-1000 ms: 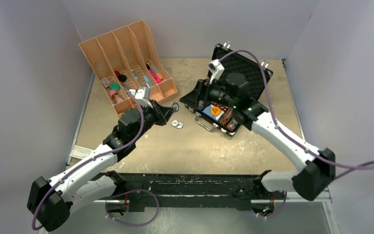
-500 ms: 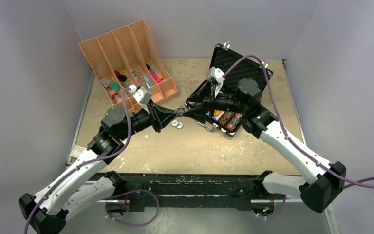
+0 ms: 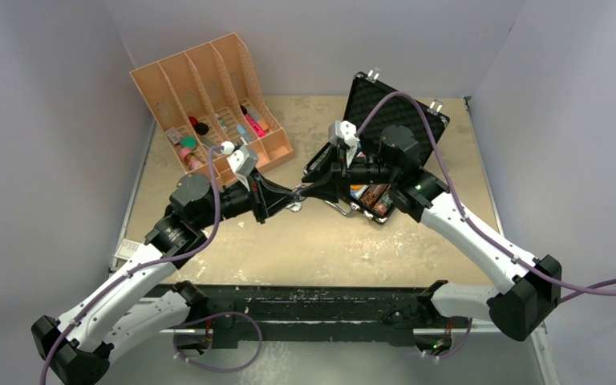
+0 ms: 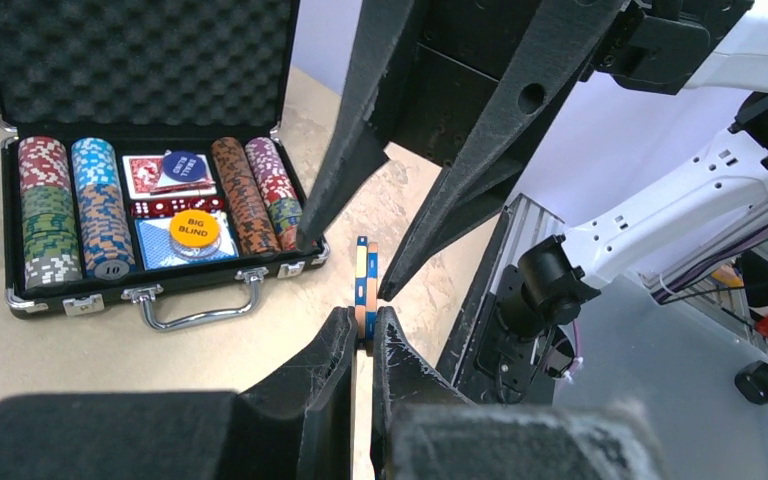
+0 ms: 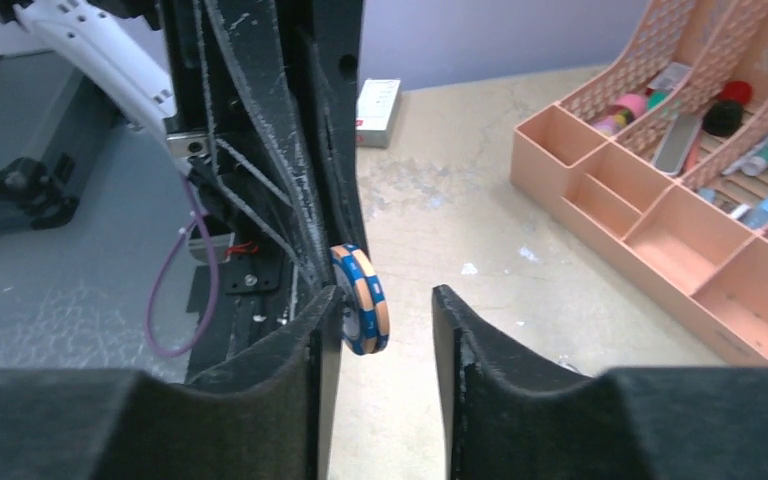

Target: Pack up texas hold em set

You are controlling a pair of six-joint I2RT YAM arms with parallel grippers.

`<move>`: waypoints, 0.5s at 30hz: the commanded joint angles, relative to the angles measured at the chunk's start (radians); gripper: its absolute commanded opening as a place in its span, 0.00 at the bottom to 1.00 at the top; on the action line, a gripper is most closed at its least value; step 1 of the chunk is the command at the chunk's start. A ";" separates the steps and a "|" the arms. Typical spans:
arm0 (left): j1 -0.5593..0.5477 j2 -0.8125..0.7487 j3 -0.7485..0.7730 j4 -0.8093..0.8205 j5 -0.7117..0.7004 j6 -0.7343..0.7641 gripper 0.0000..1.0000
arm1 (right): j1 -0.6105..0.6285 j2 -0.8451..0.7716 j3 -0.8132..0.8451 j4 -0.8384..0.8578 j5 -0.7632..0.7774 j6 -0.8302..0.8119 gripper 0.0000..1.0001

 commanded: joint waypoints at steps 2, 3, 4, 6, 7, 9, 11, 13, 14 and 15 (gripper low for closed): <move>0.005 -0.016 0.040 0.047 0.028 0.029 0.00 | 0.000 0.004 0.046 0.020 -0.150 -0.034 0.32; 0.005 -0.018 0.039 0.047 0.025 0.029 0.00 | 0.000 0.006 0.050 0.014 -0.167 -0.037 0.28; 0.004 -0.020 0.036 0.048 0.021 0.030 0.00 | -0.001 0.008 0.052 0.012 -0.178 -0.039 0.22; 0.004 -0.020 0.033 0.051 0.016 0.028 0.00 | 0.000 0.013 0.059 0.004 -0.196 -0.040 0.08; 0.004 -0.019 0.028 0.056 0.010 0.021 0.00 | -0.001 0.015 0.064 -0.002 -0.201 -0.043 0.00; 0.004 -0.018 0.026 0.051 -0.020 0.010 0.00 | 0.000 0.016 0.068 -0.018 -0.177 -0.046 0.00; 0.005 -0.017 0.032 0.014 -0.100 0.008 0.11 | -0.001 0.010 0.058 -0.010 -0.108 -0.020 0.00; 0.005 -0.016 0.044 -0.045 -0.217 0.008 0.39 | 0.000 0.003 0.050 -0.003 0.011 -0.013 0.00; 0.004 -0.017 0.048 -0.075 -0.285 0.008 0.48 | -0.001 0.002 0.047 -0.006 0.066 -0.015 0.00; 0.005 -0.021 0.054 -0.109 -0.359 0.012 0.53 | 0.000 0.005 0.046 -0.018 0.122 -0.023 0.00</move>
